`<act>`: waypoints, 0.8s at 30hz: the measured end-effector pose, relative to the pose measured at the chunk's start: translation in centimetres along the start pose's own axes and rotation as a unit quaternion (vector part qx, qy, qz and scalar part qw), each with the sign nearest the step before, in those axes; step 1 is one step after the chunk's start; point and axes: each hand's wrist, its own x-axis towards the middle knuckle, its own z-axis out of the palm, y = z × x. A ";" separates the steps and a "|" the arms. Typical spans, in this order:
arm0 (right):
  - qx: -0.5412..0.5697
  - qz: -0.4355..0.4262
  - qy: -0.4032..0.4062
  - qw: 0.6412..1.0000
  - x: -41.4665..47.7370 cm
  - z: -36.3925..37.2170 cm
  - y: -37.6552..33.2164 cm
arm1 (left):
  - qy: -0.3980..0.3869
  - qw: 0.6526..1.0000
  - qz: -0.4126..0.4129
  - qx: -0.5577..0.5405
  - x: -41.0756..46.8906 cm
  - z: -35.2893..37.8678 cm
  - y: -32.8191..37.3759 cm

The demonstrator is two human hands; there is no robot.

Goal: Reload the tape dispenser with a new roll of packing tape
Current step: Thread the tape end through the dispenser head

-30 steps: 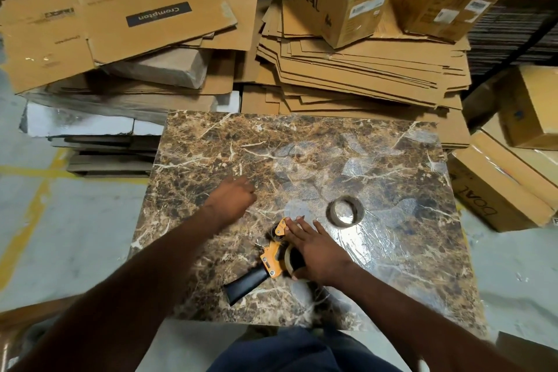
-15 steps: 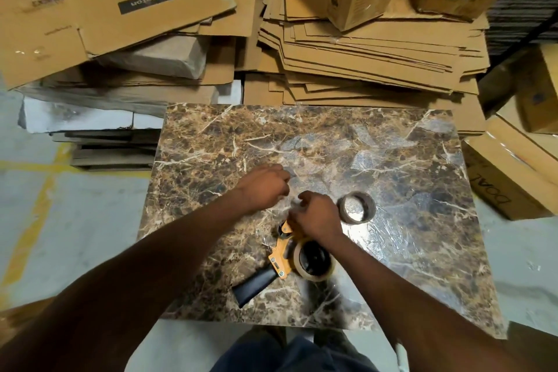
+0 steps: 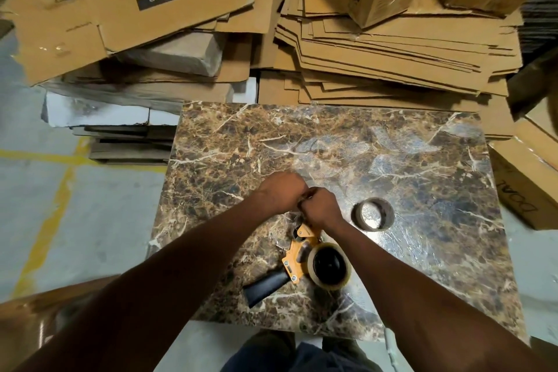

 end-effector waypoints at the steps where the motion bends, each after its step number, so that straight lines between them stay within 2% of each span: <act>1: 0.003 0.004 0.000 1.000 0.1 0.0 -0.1 | 0.004 0.999 -0.019 -0.029 -0.4 0.3 -0.2; 4: -0.012 0.021 0.001 1.000 0.4 -0.2 -0.5 | 0.044 0.988 -0.095 -0.115 -1.9 1.6 -0.7; 6: -0.026 0.035 0.007 0.999 0.4 -0.5 -0.8 | 0.059 0.964 -0.161 -0.203 -3.3 2.7 -0.4; 9: -0.033 0.050 0.027 0.998 0.4 -1.2 -0.9 | 0.033 0.928 -0.211 -0.305 -5.5 5.1 0.2; 12: -0.091 0.059 0.031 0.994 0.2 -1.6 -0.5 | 0.008 0.893 -0.260 -0.368 -7.8 6.7 1.6; 14: -0.127 0.054 0.030 0.990 0.0 -1.8 -0.4 | 0.029 0.886 -0.284 -0.366 -8.9 6.9 3.2; 17: -0.194 0.026 0.041 0.980 -0.7 -2.3 -1.0 | 0.070 0.899 -0.285 -0.325 -9.8 6.9 5.5; 24: -0.190 0.032 0.032 0.981 -0.8 -3.6 -0.3 | 0.023 0.900 -0.327 -0.287 -9.5 7.1 7.5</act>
